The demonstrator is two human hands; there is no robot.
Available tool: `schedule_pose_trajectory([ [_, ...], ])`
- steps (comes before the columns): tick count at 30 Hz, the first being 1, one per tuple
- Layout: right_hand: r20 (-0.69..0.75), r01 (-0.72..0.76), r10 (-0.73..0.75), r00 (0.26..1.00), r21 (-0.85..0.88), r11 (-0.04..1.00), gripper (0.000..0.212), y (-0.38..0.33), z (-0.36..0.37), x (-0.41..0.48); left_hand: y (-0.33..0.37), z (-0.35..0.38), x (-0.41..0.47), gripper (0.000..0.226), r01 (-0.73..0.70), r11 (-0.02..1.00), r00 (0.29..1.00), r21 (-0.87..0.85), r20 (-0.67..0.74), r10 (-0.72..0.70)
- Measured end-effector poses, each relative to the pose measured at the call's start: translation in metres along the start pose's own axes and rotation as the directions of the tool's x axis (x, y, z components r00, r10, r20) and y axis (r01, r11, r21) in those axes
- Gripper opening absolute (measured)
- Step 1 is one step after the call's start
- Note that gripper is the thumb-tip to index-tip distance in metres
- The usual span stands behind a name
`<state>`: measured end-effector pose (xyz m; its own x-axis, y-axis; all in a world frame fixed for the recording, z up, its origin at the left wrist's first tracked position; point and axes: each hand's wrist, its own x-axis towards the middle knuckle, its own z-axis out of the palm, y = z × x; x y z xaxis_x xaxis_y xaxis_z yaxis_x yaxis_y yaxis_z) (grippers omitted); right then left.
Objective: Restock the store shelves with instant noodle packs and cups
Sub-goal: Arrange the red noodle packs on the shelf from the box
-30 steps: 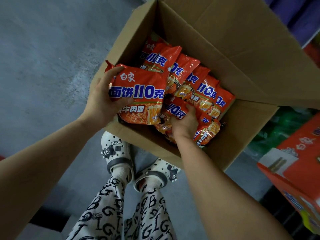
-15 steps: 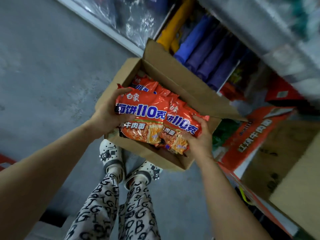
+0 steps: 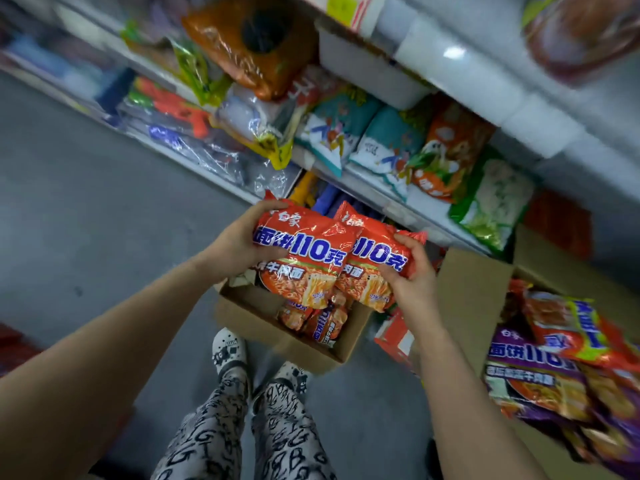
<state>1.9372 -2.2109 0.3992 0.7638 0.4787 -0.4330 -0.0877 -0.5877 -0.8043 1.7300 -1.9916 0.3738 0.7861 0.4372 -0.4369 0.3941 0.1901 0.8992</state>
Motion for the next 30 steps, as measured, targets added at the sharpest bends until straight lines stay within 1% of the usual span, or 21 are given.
schedule_pose_trajectory([
  [7, -0.016, 0.184, -0.183, 0.983, 0.123, 0.975, 0.05, -0.111, -0.057, -0.047, 0.124, -0.006, -0.048, 0.068, -0.166, 0.986, 0.986, -0.001, -0.009, 0.166],
  [11, -0.045, 0.304, -0.301, 0.953, 0.137, 0.943, 0.051, -0.156, -0.083, -0.071, 0.177, -0.008, -0.069, 0.068, -0.28, 0.958, 0.96, 0.064, 0.004, 0.281],
  [13, -0.064, 0.375, -0.369, 0.927, 0.13, 0.918, 0.05, -0.179, -0.098, -0.082, 0.206, -0.009, -0.08, 0.067, -0.342, 0.934, 0.939, 0.099, 0.001, 0.344],
  [17, -0.082, 0.453, -0.446, 0.891, 0.144, 0.88, 0.049, -0.216, -0.126, -0.096, 0.259, -0.011, -0.099, 0.068, -0.448, 0.882, 0.89, 0.144, -0.018, 0.455],
  [20, -0.103, 0.532, -0.523, 0.846, 0.118, 0.838, 0.052, -0.243, -0.148, -0.107, 0.294, -0.013, -0.111, 0.069, -0.505, 0.845, 0.854, 0.177, -0.038, 0.518],
  [26, -0.122, 0.638, -0.627, 0.769, 0.099, 0.763, 0.045, -0.288, -0.187, -0.126, 0.352, -0.006, -0.128, 0.069, -0.611, 0.767, 0.774, 0.196, -0.056, 0.631],
  [30, -0.14, 0.671, -0.657, 0.741, 0.163, 0.723, 0.043, -0.314, -0.207, -0.135, 0.383, -0.005, -0.138, 0.068, -0.657, 0.719, 0.724, 0.225, -0.075, 0.685],
])
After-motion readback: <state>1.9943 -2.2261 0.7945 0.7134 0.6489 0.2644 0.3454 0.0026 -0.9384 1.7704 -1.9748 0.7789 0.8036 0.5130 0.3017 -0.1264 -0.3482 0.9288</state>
